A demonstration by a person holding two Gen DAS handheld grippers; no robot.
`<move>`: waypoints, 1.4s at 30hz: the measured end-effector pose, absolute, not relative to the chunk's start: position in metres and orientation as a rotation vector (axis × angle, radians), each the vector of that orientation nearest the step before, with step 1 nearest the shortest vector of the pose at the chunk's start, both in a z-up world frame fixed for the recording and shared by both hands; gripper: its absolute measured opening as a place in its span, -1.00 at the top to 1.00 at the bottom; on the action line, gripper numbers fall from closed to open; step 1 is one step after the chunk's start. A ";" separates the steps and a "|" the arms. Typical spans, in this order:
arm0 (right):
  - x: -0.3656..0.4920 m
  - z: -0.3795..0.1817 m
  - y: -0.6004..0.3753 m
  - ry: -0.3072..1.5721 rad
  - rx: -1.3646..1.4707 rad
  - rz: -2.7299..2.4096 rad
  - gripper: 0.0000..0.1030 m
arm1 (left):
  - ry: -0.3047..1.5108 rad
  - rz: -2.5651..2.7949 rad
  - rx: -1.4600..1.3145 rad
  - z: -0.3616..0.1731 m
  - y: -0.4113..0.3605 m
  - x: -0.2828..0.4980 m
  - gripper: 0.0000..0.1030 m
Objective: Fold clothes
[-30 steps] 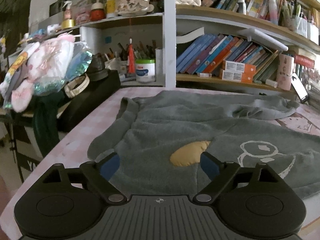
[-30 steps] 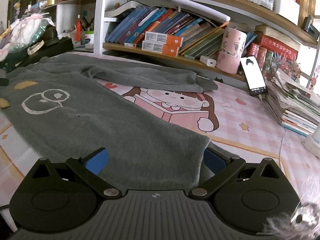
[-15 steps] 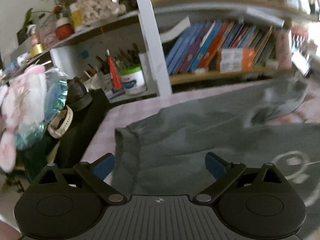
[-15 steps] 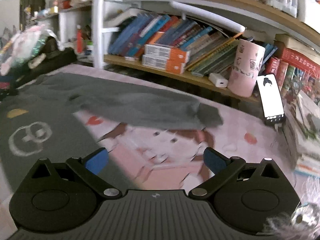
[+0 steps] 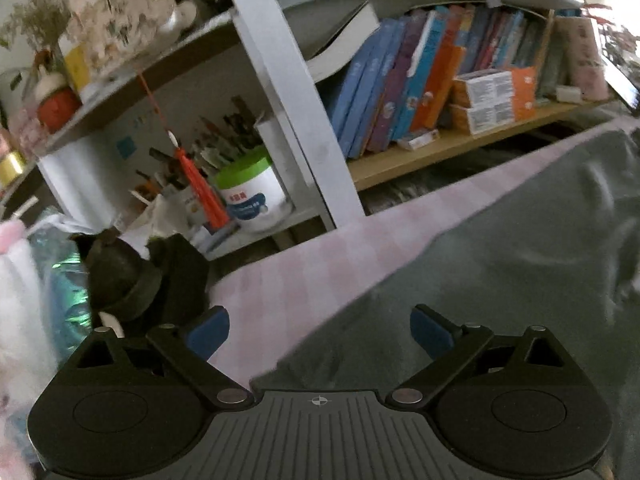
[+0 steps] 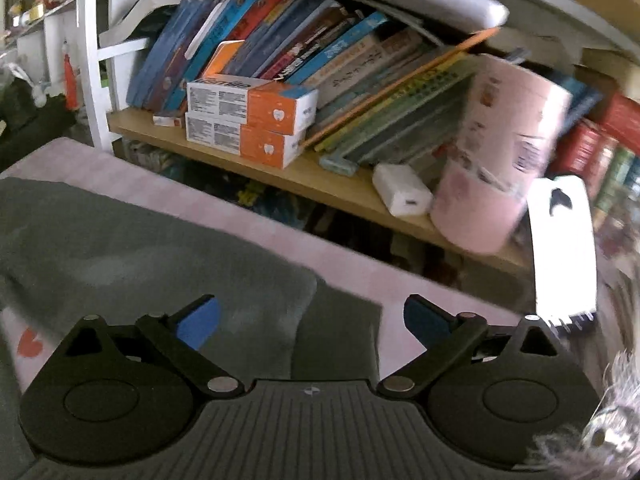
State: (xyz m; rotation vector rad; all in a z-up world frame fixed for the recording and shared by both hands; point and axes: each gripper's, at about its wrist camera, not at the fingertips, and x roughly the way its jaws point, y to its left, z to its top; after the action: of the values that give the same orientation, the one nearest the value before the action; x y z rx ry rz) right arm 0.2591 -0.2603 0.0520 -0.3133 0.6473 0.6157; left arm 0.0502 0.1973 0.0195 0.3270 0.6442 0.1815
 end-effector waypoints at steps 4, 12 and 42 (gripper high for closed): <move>0.280 0.044 -0.244 0.662 -0.356 0.662 -0.56 | 0.713 0.242 0.227 0.014 0.217 0.083 -0.89; 0.305 0.025 -0.231 0.727 -0.342 0.692 -0.29 | 0.791 0.093 0.258 -0.007 0.216 0.120 -0.76; 0.214 0.052 -0.266 0.509 -0.339 0.594 0.79 | 0.674 0.114 0.157 0.036 0.185 0.073 0.76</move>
State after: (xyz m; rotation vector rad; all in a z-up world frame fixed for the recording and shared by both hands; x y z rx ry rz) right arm 0.2136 -0.2662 0.0517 -0.3391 0.5086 0.5937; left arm 0.0732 0.1854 0.0361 0.1573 0.6742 0.1141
